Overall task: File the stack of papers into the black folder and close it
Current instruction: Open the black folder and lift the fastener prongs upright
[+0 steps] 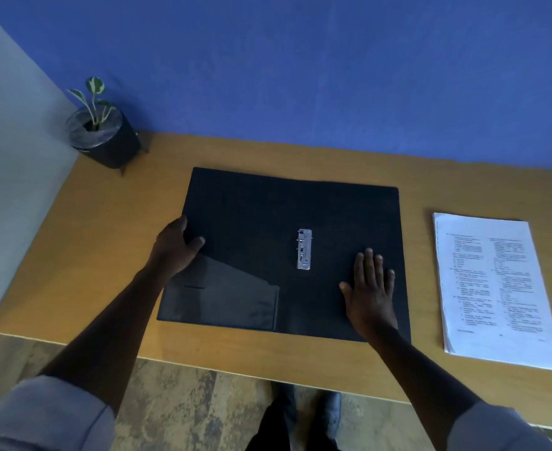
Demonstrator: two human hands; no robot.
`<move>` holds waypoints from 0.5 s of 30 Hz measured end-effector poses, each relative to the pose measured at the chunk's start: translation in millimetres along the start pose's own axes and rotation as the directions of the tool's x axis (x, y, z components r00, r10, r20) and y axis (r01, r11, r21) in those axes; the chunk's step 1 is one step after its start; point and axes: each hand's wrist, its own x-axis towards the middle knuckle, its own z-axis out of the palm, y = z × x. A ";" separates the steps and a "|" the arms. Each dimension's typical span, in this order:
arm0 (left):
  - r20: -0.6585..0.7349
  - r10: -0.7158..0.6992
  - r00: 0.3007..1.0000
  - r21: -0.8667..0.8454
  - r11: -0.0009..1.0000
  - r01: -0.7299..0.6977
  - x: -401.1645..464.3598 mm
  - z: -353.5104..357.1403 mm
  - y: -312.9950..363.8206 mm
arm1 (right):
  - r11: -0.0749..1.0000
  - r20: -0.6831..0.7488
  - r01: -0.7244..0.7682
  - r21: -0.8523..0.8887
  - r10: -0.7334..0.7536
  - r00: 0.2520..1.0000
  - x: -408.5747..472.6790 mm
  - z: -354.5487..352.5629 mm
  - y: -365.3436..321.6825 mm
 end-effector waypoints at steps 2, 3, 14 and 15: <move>0.004 -0.003 1.000 0.027 1.000 0.003 3.6 8.4 -2.2 | 1.000 -0.005 -0.006 0.000 0.006 1.000 0.5 3.1 0.5; 0.004 -0.001 1.000 0.050 0.999 0.000 5.0 12.2 -2.9 | 1.000 -0.008 -0.007 0.000 0.007 1.000 0.8 4.3 0.7; -0.032 0.020 0.999 0.205 0.979 -0.013 5.1 47.6 -5.5 | 1.000 -0.033 -0.030 -0.007 0.030 0.999 0.6 8.8 3.2; -0.050 0.029 0.998 0.219 0.975 -0.018 2.9 50.9 -3.3 | 1.000 -0.031 -0.030 -0.006 0.030 0.999 0.7 8.8 3.2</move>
